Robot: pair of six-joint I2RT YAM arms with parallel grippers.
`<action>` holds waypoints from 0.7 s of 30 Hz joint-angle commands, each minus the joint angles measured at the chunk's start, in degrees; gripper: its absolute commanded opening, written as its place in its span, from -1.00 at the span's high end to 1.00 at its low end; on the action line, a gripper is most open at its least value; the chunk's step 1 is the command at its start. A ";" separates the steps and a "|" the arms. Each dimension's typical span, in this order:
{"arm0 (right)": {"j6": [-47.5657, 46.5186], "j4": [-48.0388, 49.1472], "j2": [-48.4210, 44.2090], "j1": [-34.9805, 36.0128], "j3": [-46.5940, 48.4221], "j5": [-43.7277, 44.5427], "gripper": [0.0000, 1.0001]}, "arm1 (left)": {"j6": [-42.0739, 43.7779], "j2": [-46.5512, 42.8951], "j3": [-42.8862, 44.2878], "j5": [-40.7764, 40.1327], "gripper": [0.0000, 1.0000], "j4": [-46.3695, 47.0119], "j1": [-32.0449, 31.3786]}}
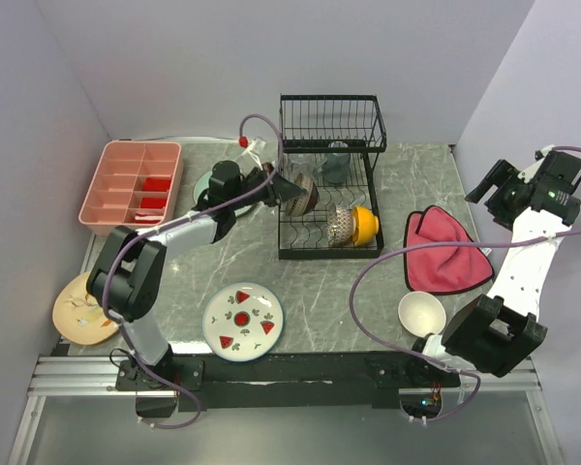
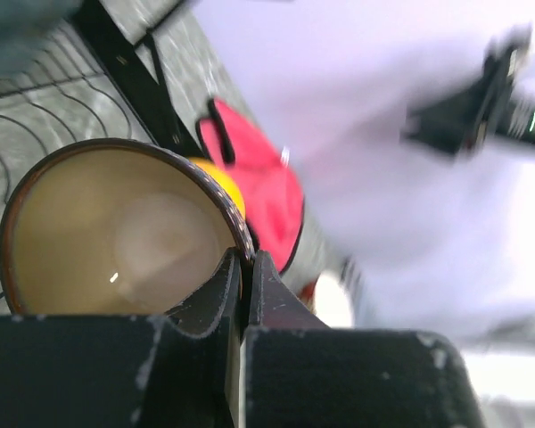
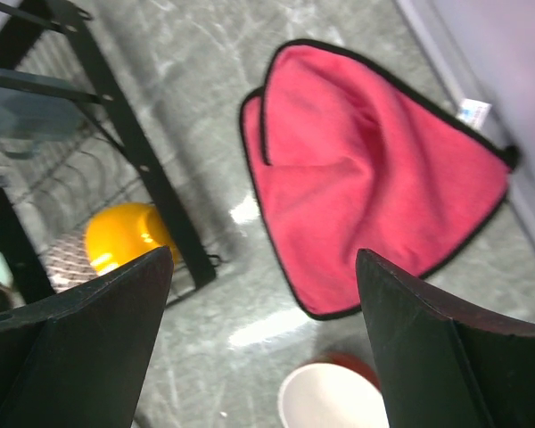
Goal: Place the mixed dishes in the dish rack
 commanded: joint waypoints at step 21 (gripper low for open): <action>-13.89 -5.18 -3.42 -0.43 3.24 13.05 -0.86 | -42.84 15.95 -2.26 -12.08 0.98 35.90 -2.18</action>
